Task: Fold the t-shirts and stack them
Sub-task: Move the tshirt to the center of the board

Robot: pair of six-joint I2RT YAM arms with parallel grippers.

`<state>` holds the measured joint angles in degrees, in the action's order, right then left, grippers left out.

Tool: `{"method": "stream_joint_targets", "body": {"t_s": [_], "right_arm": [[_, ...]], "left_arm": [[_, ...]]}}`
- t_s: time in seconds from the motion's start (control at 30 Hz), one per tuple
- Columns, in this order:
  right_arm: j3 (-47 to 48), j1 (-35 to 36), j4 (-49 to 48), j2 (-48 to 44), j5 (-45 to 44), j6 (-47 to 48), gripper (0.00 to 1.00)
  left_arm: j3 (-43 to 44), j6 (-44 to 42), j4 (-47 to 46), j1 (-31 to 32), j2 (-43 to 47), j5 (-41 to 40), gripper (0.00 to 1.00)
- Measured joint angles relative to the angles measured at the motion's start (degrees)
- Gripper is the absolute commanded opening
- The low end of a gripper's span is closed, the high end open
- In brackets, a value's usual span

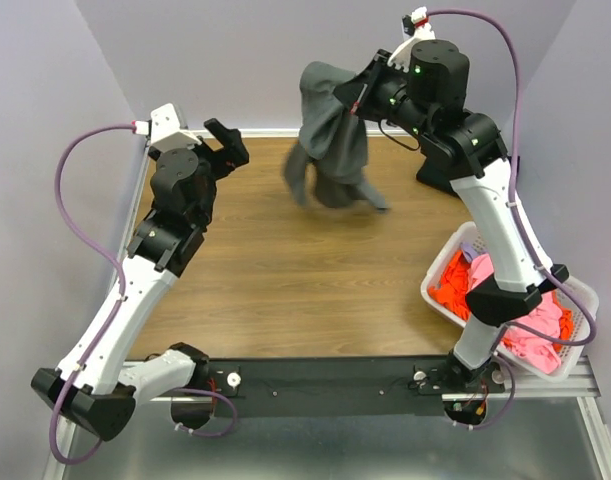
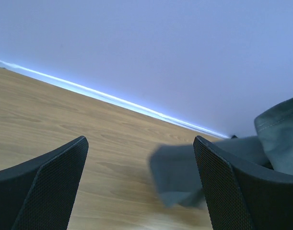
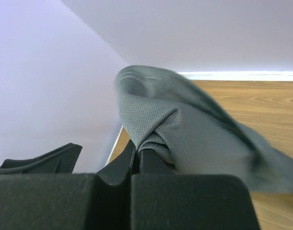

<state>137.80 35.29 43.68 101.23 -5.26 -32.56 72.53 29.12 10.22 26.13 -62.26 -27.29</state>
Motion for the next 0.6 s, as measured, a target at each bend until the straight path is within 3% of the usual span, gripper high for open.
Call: {"method": "stream_joint_targets", "body": {"t_s": [0.13,0.27,0.3,0.37,0.4,0.47,0.6], "right_arm": [[-1.9,0.6,-1.6,-0.9,0.6,-0.4,0.02],[-13.6,0.4,-4.1,-6.1,-4.8,-1.0,0.09],[-19.5,0.0,-5.4,-8.2,-7.9,-1.6,0.26],[-27.5,-1.4,-6.0,-11.0,-10.1,-3.0,0.44],[-34.1,-4.1,-6.9,-13.0,-10.7,-4.5,0.68],[-43.2,-10.5,-7.0,-14.3,-10.6,-6.1,0.87],[-55.8,-19.8,-6.6,-12.6,-10.5,-5.8,0.89]], "left_arm": [[-1.0,-0.3,1.8,-0.5,2.8,-3.1,0.98],[-2.0,-0.4,3.2,-0.7,3.6,-4.4,0.98],[-2.6,-0.4,3.5,-0.7,3.3,-4.4,0.98],[-3.6,0.1,4.5,-0.7,2.1,-4.4,0.98],[-4.2,0.5,4.9,-0.9,1.5,-4.3,0.98],[-5.8,1.7,6.0,-1.1,-0.8,-3.9,0.98],[-11.6,4.9,7.9,-2.4,-6.6,0.1,0.98]]}}
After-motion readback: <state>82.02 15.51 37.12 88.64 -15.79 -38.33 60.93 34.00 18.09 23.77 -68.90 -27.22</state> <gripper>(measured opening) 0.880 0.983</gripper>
